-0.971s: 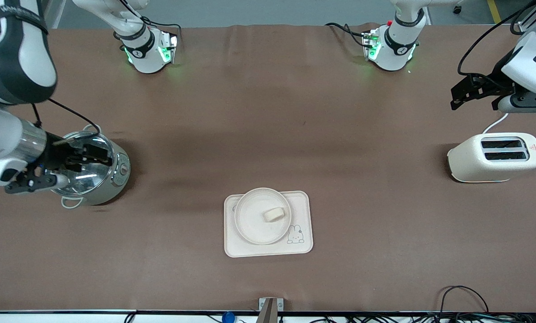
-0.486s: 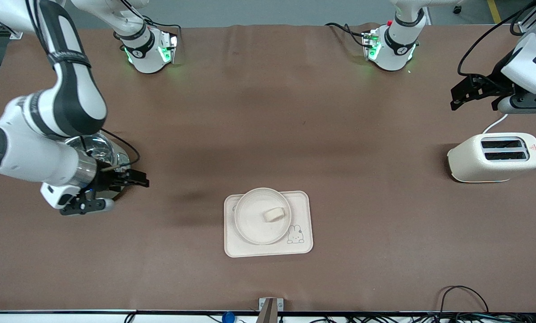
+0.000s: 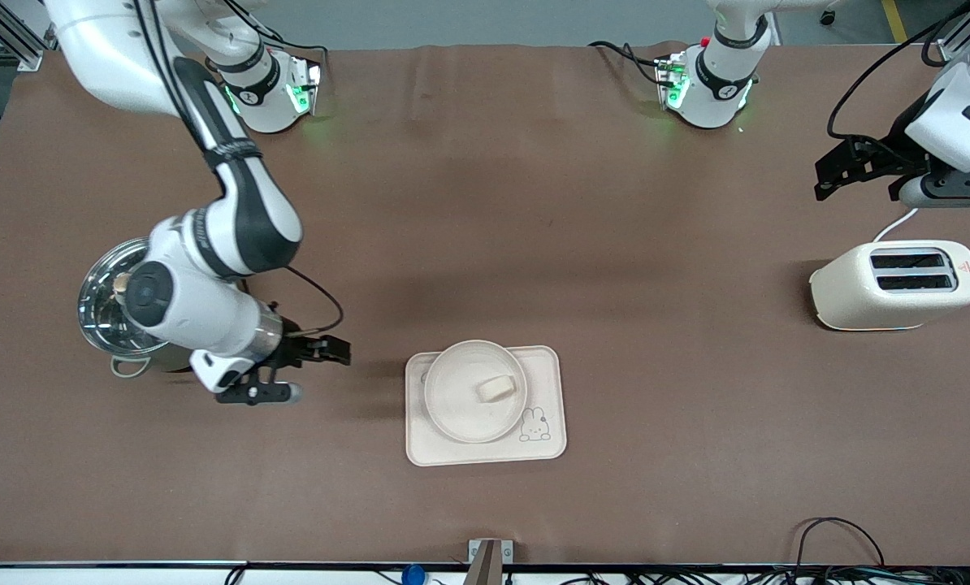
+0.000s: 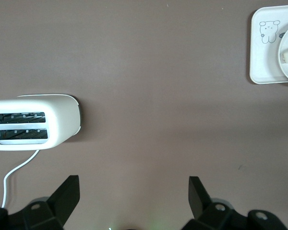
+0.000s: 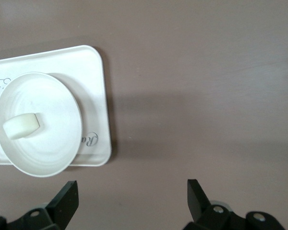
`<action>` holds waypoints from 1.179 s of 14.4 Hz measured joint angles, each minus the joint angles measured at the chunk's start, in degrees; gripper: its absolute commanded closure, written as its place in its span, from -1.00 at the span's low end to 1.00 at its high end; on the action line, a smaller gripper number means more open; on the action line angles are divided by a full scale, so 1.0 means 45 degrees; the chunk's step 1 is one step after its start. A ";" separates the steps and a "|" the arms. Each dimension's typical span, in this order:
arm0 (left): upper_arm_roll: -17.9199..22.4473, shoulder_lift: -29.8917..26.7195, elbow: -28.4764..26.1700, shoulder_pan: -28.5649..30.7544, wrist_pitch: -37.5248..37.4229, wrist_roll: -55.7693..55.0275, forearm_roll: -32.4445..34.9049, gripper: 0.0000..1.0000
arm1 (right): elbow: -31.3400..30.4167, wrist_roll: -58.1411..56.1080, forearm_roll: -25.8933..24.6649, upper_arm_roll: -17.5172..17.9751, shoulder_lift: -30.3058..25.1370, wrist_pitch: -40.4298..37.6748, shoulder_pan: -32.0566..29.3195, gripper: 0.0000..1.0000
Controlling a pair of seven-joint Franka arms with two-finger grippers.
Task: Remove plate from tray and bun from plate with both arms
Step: 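Move the right gripper past the steel pot toward the white plate, then grasp the white plate rim with the right gripper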
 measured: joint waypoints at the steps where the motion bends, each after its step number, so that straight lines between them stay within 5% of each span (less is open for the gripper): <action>1: 0.0000 0.0000 -0.0001 0.0002 0.0000 0.0000 0.0000 -1.00 | 0.0089 0.0423 0.0000 0.0000 0.0361 0.0443 0.0323 -1.00; 9: 0.0000 0.0001 -0.0032 0.0014 0.0002 0.0000 0.0000 -1.00 | 0.1792 0.2115 -0.0001 -0.0041 0.3384 0.3144 0.2030 -0.92; 17: 0.0000 0.0002 -0.0150 0.0015 0.0073 0.0000 0.0000 -1.00 | 0.2964 0.2122 -0.0002 -0.0066 0.4560 0.3466 0.2176 -0.06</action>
